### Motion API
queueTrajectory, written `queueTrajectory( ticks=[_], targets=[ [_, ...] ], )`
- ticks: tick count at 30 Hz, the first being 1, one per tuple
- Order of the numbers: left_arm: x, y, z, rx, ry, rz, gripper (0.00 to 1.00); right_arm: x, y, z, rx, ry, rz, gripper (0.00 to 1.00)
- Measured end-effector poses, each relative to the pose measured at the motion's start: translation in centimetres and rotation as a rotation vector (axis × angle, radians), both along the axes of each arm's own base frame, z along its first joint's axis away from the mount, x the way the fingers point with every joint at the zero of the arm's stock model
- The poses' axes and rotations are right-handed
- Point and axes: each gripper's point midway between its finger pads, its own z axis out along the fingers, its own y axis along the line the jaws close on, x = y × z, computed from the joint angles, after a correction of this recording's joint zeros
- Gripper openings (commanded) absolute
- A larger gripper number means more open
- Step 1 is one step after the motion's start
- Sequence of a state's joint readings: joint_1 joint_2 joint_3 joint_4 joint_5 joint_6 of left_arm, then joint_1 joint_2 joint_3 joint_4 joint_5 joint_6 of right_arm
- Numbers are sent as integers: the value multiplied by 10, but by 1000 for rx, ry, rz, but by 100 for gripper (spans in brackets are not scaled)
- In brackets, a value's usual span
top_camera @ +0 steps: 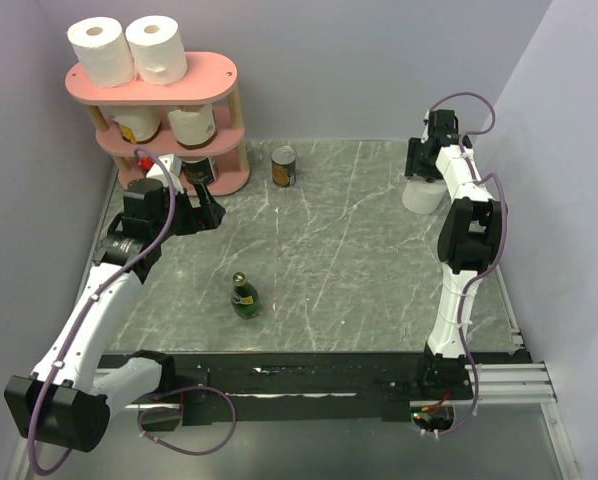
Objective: Place and organize the paper towels onto the shelf
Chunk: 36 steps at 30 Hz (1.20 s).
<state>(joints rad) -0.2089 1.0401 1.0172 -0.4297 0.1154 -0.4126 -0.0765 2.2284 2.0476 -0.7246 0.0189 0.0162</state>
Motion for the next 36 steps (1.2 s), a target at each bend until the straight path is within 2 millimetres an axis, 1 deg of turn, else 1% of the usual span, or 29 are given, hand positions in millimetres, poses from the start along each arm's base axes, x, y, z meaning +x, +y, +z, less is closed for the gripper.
queueTrajectory(
  ticks=[8,11,19,21,24,26,28,31,36],
  targets=[
    [-2,2,4,1,-13,9,97,1,-1,0,-6,-3,-4,58],
    [-2,2,4,1,-15,8,97,1,1,-1,-9,-2,-1,53],
    [-1,5,4,7,-16,22,97,2,9,0,-26,-8,13,46],
    [-1,6,4,11,-18,29,97,1,12,0,-32,-13,19,45],
    [-1,8,5,14,-22,38,97,-4,27,0,-36,-14,44,45],
    [-1,9,5,17,-24,45,98,-12,48,0,-46,-8,82,44],
    [0,11,5,20,-24,54,98,-23,79,0,-43,-3,137,44],
    [1,15,5,25,-25,72,98,-49,139,1,-43,-3,243,44],
    [4,26,5,30,-25,115,99,-105,251,2,-19,-5,453,44]
  ],
)
